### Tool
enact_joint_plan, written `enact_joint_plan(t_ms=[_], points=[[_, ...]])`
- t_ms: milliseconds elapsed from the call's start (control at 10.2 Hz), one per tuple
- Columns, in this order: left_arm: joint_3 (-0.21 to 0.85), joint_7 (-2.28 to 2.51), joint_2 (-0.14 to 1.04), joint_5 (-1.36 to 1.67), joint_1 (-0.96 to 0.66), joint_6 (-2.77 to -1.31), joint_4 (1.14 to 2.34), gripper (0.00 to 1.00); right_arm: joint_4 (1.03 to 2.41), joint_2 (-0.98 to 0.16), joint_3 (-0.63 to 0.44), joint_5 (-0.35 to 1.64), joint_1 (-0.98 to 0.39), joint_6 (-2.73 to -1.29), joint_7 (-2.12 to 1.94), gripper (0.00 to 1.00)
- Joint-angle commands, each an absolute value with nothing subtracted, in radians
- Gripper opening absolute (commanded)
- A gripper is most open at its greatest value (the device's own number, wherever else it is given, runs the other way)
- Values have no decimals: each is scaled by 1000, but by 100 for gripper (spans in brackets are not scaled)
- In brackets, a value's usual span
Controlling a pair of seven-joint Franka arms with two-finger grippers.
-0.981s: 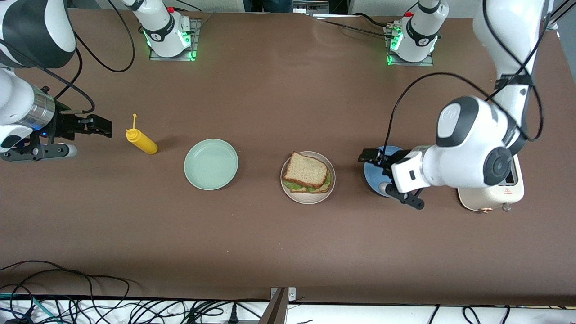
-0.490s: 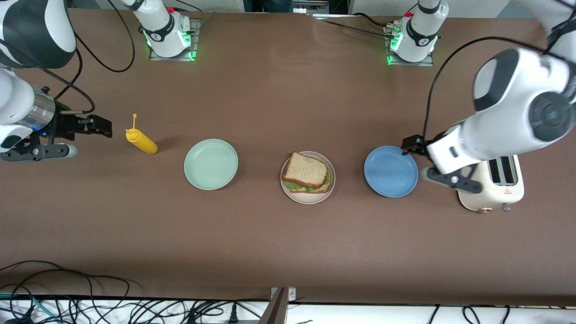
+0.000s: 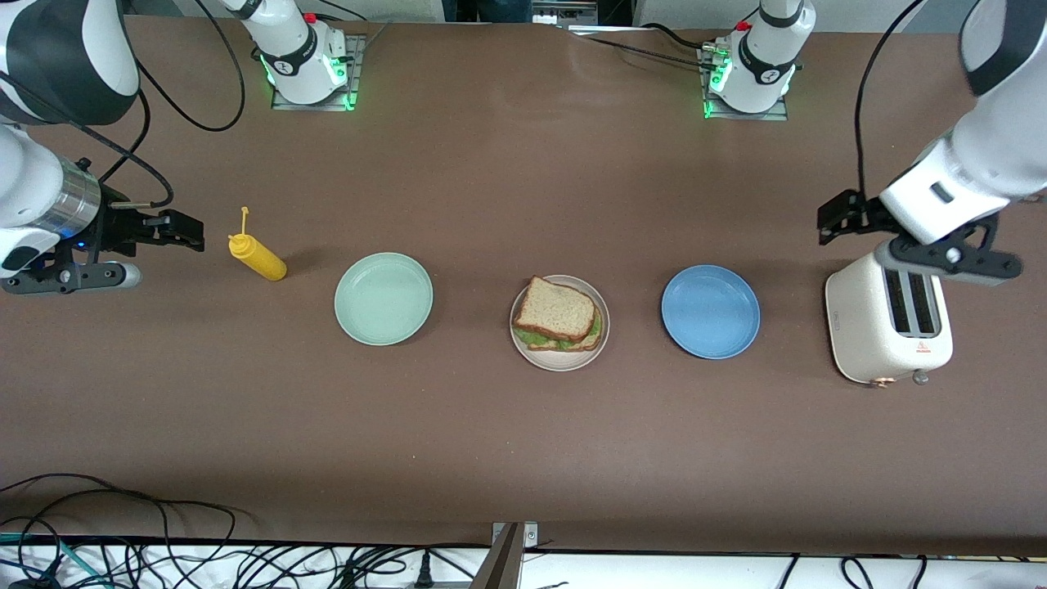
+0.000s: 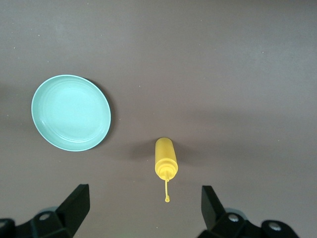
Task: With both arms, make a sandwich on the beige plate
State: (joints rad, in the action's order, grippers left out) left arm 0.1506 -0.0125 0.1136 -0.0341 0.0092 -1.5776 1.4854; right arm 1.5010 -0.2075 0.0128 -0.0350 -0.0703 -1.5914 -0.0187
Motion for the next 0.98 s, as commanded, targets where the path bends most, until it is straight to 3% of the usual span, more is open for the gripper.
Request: enact_joint_plan(t_ms=[0,392,883], points=[[132,-3,-16,-52,9,-1594,1607,100,1525,-184,17,-18,-69,-1603,-8,100],[100,35,-93,-40,-1,-1586,1660,100,1525,-184,20,-18,-71,-1603,-8,100],[92,61,-81,-28,-38,-1554,1637,100,1525,-184,28,-18,-69,-1603,-8,100]])
